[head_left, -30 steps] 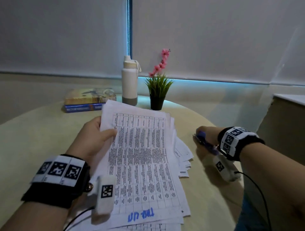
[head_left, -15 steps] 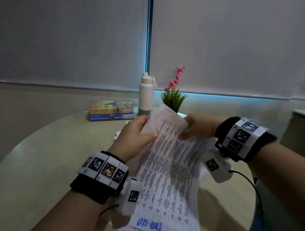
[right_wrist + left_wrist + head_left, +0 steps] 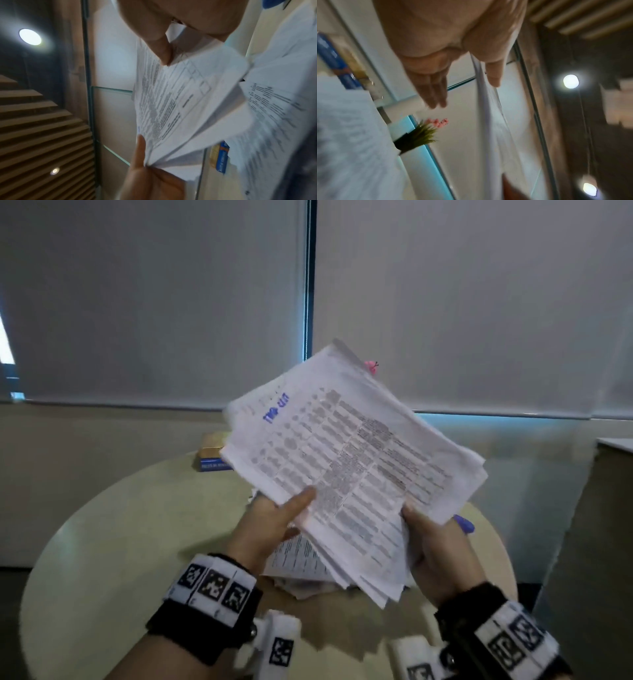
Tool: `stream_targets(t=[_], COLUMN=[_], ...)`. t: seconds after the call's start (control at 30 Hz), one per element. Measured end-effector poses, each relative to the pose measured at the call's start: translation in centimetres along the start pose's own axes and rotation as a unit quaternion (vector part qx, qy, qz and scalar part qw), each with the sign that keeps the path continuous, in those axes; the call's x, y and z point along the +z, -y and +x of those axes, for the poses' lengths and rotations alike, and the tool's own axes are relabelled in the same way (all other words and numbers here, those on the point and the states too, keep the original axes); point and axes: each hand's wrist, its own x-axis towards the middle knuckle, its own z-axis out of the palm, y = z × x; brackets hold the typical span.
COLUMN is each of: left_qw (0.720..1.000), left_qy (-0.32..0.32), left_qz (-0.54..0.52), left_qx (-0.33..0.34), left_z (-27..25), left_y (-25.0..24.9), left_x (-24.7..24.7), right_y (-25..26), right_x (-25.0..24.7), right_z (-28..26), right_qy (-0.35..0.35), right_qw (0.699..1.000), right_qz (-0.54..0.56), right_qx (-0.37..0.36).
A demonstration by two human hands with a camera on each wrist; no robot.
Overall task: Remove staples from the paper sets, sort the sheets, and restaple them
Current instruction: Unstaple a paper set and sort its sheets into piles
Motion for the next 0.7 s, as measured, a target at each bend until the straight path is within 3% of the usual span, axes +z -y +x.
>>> stream_targets(t=[0.07, 0.1, 0.23, 0.27, 0.33, 0.43, 0.57, 0.7], left_qw=[0.989, 0.986, 0.99, 0.99, 0.99, 0.989, 0.986, 0.982], left_qy=[-0.056, -0.073, -0.056, -0.03, 0.025, 0.066, 0.067, 0.065], left_qz=[-0.124, -0.134, -0.005, 0.027, 0.07, 0.091, 0.081, 0.059], left_qx=[0.053, 0.072, 0.132, 0.135, 0.12, 0.101, 0.127, 0.168], left_z=[0.2, 0.3, 0.5, 0.4, 0.1, -0.5, -1.0, -1.4], left_y=[-0.8, -1.3, -2.3, -2.5, -2.6, -2.4, -3.0, -4.4], left_x=[0.2, 0.0, -2.1, -2.5, -2.7, -2.1, -1.5, -1.7], right_y=[-0.6, -0.6, 2.0, 3.0, 4.3, 4.6, 5.0, 5.4], right_x=[0.3, 0.1, -3.0, -3.5, -3.4, -1.9, -0.2, 0.5], right_z=[-1.0, -1.3, -0.2, 0.4, 1.3, 1.9, 1.2, 0.5], right_qy=[0.004, -0.009, -0.14, -0.137, -0.049, 0.046, 0.016, 0.038], right_qw=[1.0, 1.0, 0.979, 0.972, 0.967, 0.977, 0.984, 0.986], right_qz=[-0.013, -0.022, -0.13, -0.174, -0.242, -0.207, -0.16, -0.134], right_qx=[0.016, 0.019, -0.072, -0.082, -0.054, -0.032, -0.071, -0.087])
